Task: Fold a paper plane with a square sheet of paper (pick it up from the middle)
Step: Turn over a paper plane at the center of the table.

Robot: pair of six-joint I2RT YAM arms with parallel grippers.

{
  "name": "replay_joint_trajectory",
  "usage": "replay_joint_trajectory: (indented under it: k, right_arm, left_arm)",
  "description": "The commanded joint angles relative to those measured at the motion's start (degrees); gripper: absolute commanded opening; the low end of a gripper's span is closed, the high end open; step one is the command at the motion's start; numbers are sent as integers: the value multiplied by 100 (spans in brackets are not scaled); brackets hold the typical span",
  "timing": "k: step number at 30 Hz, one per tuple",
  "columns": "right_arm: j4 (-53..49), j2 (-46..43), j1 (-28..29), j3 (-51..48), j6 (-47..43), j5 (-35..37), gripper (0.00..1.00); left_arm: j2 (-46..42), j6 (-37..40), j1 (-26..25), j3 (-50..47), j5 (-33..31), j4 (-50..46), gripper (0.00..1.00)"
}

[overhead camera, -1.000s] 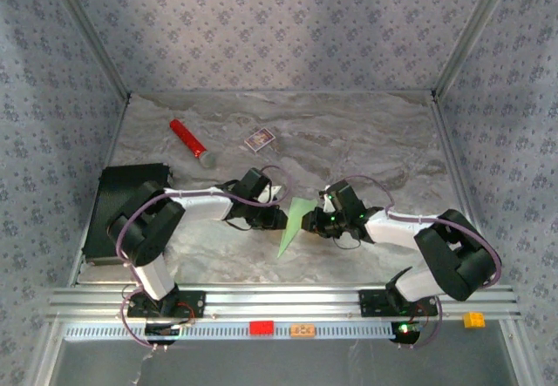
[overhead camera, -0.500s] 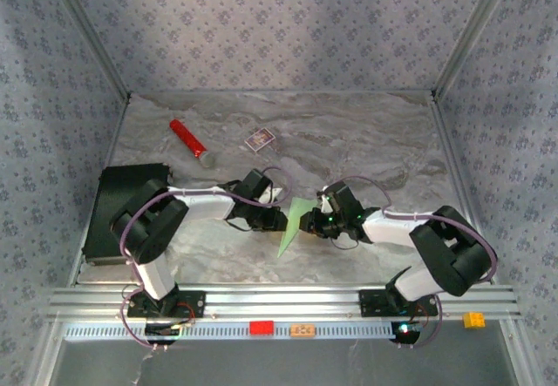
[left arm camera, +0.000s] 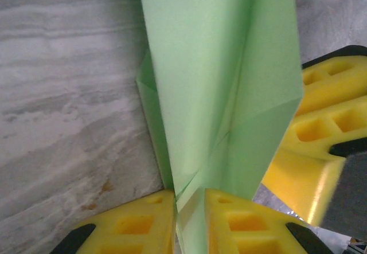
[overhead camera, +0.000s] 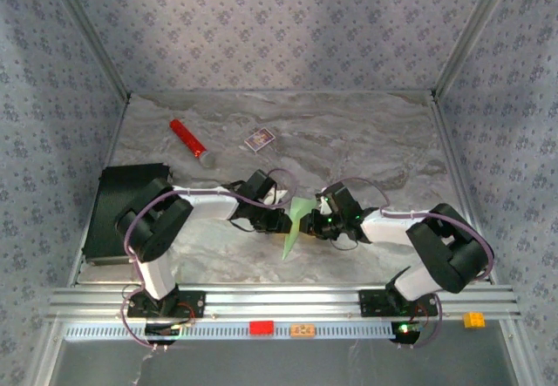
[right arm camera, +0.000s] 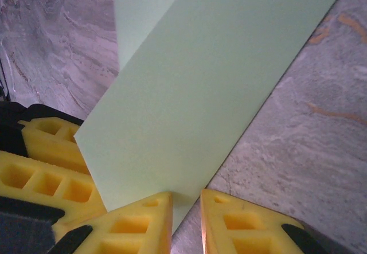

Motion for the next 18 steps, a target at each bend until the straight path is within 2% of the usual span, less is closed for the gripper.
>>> replay_joint_trajectory:
  k: [1,13,18]
  right_arm:
    - [-8,90,98,-64,56,-203,22]
    - [138,101,82,-169,122,-211,21]
    - [159,56,66,-194,129,-183,21]
  left_arm:
    - [103,56,-23,69,254,178,19]
    - [257,16,-111,95,390,315,19]
    - [111,19,-129,113,340,324,12]
